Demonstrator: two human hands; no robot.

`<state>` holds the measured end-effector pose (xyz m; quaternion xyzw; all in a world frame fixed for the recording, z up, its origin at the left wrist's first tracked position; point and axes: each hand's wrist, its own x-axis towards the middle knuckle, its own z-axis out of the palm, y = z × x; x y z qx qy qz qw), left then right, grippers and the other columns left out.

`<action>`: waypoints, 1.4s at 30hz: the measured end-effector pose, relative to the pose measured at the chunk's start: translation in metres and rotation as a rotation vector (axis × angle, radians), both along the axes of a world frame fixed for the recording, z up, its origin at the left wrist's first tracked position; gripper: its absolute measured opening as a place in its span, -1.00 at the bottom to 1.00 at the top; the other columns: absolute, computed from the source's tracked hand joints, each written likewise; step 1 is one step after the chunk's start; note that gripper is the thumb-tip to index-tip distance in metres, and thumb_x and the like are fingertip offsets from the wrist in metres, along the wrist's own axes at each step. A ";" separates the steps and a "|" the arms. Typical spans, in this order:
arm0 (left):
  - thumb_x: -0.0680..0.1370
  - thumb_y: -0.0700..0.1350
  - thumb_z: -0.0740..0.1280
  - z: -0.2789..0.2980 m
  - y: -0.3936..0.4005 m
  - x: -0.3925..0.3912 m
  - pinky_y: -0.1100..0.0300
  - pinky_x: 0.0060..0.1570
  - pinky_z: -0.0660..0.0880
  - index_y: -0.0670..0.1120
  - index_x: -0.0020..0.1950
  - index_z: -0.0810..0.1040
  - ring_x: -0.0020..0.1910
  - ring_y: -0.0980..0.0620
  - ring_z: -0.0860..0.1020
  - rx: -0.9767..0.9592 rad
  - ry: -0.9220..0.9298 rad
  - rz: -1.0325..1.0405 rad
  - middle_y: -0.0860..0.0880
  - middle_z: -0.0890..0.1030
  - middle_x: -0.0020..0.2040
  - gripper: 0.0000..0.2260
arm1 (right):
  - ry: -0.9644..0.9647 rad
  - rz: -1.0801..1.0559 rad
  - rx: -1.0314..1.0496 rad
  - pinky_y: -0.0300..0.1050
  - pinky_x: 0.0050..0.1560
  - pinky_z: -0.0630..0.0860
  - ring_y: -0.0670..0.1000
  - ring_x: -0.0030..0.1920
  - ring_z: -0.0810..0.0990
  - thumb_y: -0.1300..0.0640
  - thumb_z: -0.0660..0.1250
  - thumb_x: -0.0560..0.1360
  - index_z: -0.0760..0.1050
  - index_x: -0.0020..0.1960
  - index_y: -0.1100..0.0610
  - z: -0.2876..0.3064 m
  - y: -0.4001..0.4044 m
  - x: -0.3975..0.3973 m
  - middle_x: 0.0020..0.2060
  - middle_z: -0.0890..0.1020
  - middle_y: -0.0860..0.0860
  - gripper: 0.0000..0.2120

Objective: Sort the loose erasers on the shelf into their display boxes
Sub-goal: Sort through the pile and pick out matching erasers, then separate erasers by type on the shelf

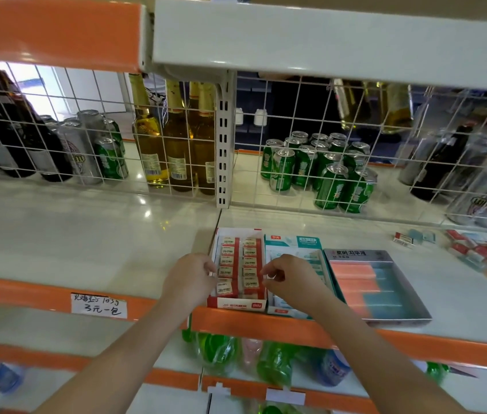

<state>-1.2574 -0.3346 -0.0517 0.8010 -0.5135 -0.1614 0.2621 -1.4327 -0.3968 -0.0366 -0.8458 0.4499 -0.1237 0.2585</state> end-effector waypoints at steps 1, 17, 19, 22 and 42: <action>0.49 -0.20 0.35 0.000 0.000 0.002 0.26 -0.07 0.43 -0.08 0.00 0.58 -0.08 0.10 0.49 -0.026 0.034 0.004 0.00 0.57 -0.02 -0.89 | -0.003 0.002 -0.003 -0.40 -0.20 0.33 -0.18 -0.18 0.42 0.15 0.29 0.51 0.57 0.12 0.09 0.000 0.000 0.000 -0.15 0.46 -0.14 -0.80; 0.59 -0.08 0.20 0.000 -0.019 -0.028 0.36 -0.36 0.26 -0.04 -0.26 0.47 -0.31 0.20 0.41 0.067 -0.085 -0.401 0.11 0.43 -0.28 -0.77 | 0.023 0.010 -0.041 -0.25 0.05 0.47 -0.12 -0.06 0.47 0.13 0.31 0.50 0.52 0.21 0.08 -0.006 0.001 -0.007 0.07 0.57 -0.01 -0.72; 0.59 -0.07 0.20 0.001 -0.019 -0.027 0.35 -0.38 0.27 -0.03 -0.29 0.46 -0.33 0.20 0.42 0.083 -0.081 -0.386 0.11 0.44 -0.29 -0.75 | 0.017 0.010 -0.043 -0.24 0.06 0.48 -0.12 -0.05 0.47 0.13 0.31 0.50 0.52 0.21 0.09 -0.007 0.001 -0.007 0.08 0.57 0.00 -0.71; 0.59 -0.07 0.21 0.001 -0.018 -0.027 0.32 -0.36 0.32 -0.02 -0.31 0.49 -0.34 0.15 0.45 0.136 -0.022 -0.398 0.06 0.50 -0.29 -0.73 | 0.006 0.005 -0.034 -0.23 0.07 0.50 -0.09 -0.02 0.51 0.13 0.32 0.49 0.52 0.21 0.09 -0.009 0.000 -0.007 0.08 0.58 0.00 -0.71; 0.57 -0.06 0.23 0.026 -0.065 -0.115 0.26 -0.12 0.40 -0.02 0.07 0.56 -0.05 0.13 0.50 0.007 -0.149 -0.536 0.07 0.57 0.02 -0.85 | 0.089 -0.187 -0.060 -0.22 -0.01 0.45 -0.04 -0.06 0.53 0.16 0.26 0.51 0.55 0.13 0.09 0.015 -0.033 -0.137 0.01 0.61 0.02 -0.78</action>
